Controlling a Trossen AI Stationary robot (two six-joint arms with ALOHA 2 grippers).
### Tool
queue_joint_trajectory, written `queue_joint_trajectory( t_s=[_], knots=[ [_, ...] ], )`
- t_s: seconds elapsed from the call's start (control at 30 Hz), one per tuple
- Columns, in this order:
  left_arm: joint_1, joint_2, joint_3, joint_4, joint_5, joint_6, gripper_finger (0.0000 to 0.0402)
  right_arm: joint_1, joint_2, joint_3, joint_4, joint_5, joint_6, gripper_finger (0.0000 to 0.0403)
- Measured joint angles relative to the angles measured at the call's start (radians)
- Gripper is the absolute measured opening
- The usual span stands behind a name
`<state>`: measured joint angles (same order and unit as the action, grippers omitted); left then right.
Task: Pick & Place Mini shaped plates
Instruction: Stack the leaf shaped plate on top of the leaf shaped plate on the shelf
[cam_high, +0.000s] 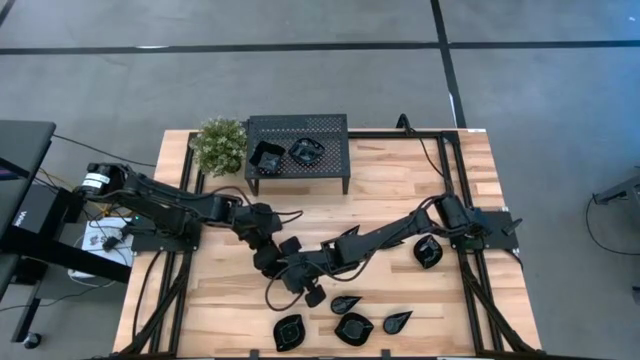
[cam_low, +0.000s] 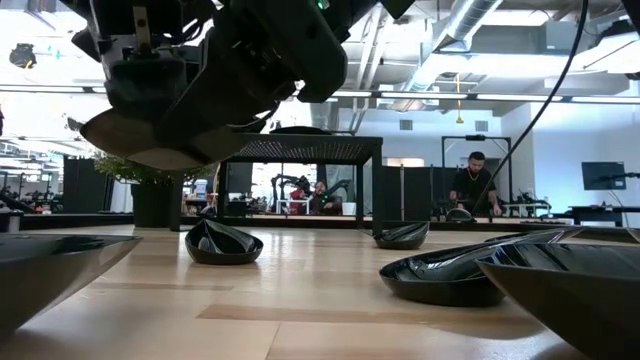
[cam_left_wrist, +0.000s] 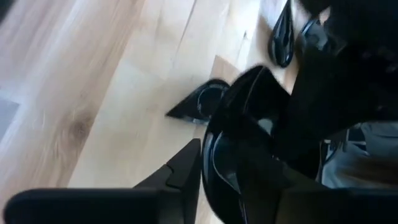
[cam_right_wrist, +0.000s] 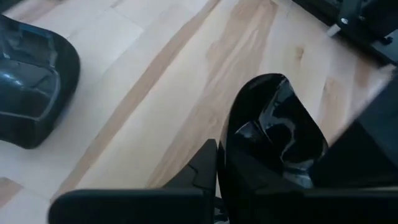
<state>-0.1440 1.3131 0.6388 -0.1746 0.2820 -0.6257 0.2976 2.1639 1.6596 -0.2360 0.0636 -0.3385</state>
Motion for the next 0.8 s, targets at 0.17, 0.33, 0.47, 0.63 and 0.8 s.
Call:
queue_joint_trajectory(
  t_s=[0.17, 0.33, 0.47, 0.63, 0.8],
  knots=[
    [0.0, -0.043, 0.0, 0.015, -0.004, 0.0, 0.011, 0.033, 0.0, 0.0, 0.0, -0.033, 0.0, 0.0008],
    [0.0, -0.138, 0.0, 0.026, -0.005, 0.0, 0.0113, 0.051, -0.002, 0.0, -0.001, 0.014, -0.008, 0.0005],
    [-0.016, -0.242, 0.0, 0.03, -0.009, 0.025, 0.0109, 0.048, -0.009, 0.029, -0.102, 0.116, -0.001, 0.0009],
    [-0.064, -0.378, 0.0, 0.044, -0.044, 0.16, 0.0104, 0.057, -0.011, 0.156, -0.322, 0.269, 0.04, 0.0012],
    [-0.124, -0.477, 0.0, 0.05, -0.159, 0.27, 0.01, 0.048, -0.013, 0.296, -0.591, 0.493, -0.009, 0.0012]
  ],
)
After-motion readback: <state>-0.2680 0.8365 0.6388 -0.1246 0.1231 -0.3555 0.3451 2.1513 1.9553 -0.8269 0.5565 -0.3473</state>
